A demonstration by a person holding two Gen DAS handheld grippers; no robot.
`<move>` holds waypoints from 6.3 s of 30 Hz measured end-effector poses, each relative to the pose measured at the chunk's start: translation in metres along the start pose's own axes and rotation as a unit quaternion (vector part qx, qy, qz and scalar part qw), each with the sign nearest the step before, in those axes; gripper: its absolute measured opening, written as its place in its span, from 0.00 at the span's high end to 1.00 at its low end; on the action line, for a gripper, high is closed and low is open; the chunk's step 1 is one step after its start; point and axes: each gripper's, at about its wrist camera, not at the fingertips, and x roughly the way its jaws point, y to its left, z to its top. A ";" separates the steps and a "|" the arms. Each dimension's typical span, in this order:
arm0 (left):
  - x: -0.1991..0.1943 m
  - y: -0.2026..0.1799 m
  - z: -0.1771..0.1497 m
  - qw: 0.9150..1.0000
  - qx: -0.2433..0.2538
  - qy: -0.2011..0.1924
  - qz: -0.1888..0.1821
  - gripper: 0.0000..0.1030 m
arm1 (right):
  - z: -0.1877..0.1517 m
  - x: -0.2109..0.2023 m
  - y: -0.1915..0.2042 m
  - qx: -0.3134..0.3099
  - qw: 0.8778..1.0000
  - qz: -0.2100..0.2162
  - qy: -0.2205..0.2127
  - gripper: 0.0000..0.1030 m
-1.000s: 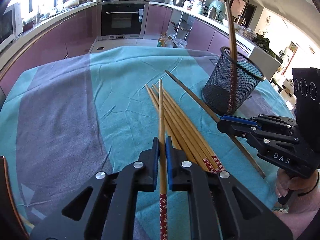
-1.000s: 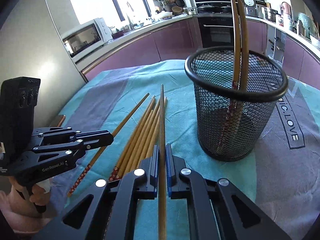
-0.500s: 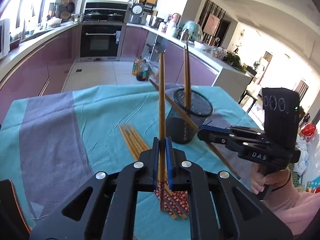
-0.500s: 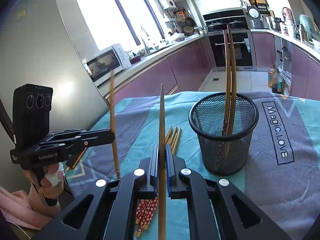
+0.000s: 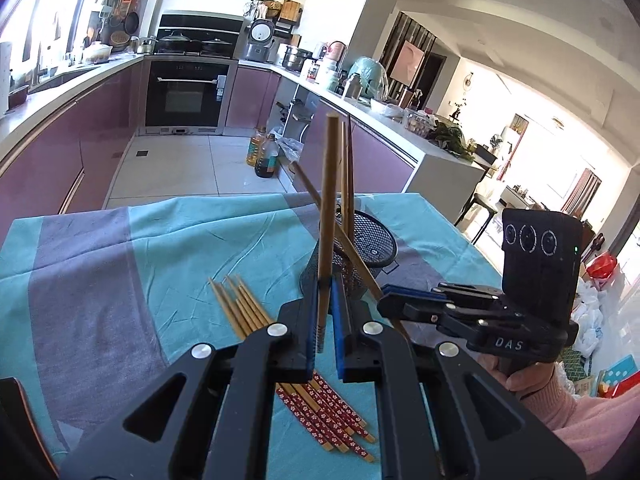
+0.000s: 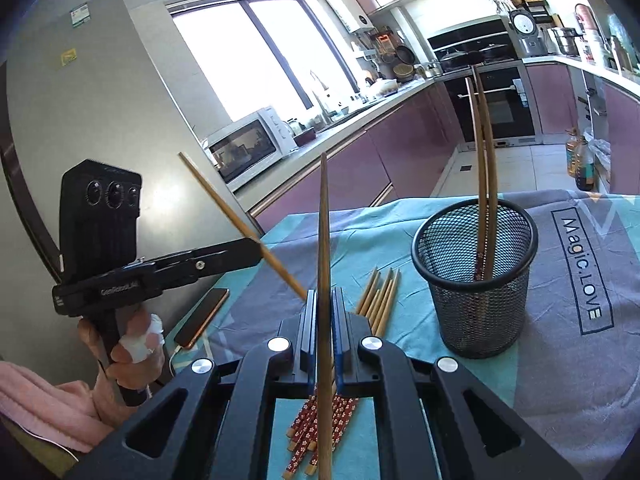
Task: Organize utensils
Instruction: 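Lift the chopstick upright with the left tool while the right tool carries its chopstick to the cup, then insert both chopsticks into the mesh cup and open both tools, then move both open tools back over the remaining chopsticks, then close the left tool on a chopstick while the right tool grasps another chopstick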
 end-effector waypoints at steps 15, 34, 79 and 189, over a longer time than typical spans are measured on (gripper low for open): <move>-0.007 -0.018 0.031 0.999 0.029 -0.026 -0.016 0.93 | 0.026 -0.043 0.008 -0.032 0.996 -0.052 -0.062 0.94; 0.009 -0.056 0.102 0.997 0.059 -0.050 -0.023 0.93 | 0.081 -0.047 -0.030 -0.044 0.986 -0.142 -0.073 0.94; 0.049 -0.012 0.038 0.997 0.049 -0.001 0.066 0.63 | 0.039 -0.026 -0.008 -0.052 0.993 -0.103 -0.025 0.68; 0.104 0.054 -0.072 0.980 -0.006 0.141 0.139 0.87 | -0.038 0.107 -0.001 -0.041 0.978 -0.122 0.161 0.92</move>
